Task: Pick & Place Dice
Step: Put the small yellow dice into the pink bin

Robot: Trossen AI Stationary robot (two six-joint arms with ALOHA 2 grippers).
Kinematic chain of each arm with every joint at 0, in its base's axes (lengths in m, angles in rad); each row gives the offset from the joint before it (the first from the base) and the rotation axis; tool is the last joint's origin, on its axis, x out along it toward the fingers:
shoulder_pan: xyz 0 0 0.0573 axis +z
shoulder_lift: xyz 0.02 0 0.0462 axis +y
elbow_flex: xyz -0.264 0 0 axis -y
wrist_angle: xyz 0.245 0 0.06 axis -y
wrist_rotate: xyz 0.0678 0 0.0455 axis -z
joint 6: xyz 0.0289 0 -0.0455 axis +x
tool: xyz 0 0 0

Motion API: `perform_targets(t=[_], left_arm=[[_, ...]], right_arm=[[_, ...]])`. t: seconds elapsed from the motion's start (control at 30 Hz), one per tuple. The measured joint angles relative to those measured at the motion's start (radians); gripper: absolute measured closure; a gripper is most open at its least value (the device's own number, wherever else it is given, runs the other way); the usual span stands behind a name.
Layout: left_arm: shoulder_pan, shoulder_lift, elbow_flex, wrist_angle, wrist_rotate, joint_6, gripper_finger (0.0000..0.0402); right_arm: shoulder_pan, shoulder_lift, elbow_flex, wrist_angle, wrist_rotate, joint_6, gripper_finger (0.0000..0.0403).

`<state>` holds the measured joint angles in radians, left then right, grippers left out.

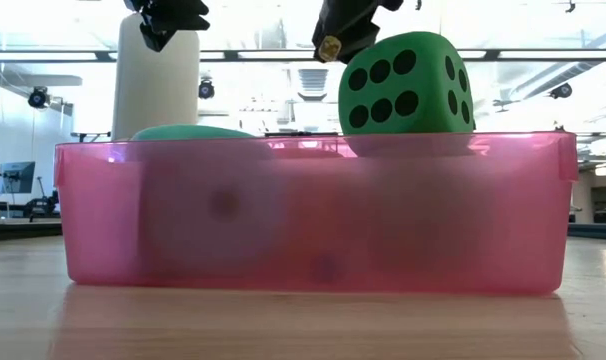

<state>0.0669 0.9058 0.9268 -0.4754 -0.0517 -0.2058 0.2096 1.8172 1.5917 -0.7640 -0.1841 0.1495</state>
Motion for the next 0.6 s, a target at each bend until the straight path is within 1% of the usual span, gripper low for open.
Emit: perform_targets(t=[0.4,0.6], left_arm=[[0.0,0.0,0.0,0.0,0.0,-0.001,0.0279],[0.0,0.0,0.0,0.0,0.0,-0.001,0.0275]], right_arm=[[0.0,0.0,0.0,-0.025,0.0,-0.003,0.0268],[-0.001,0.0,0.0,-0.024,0.001,-0.03,0.026]])
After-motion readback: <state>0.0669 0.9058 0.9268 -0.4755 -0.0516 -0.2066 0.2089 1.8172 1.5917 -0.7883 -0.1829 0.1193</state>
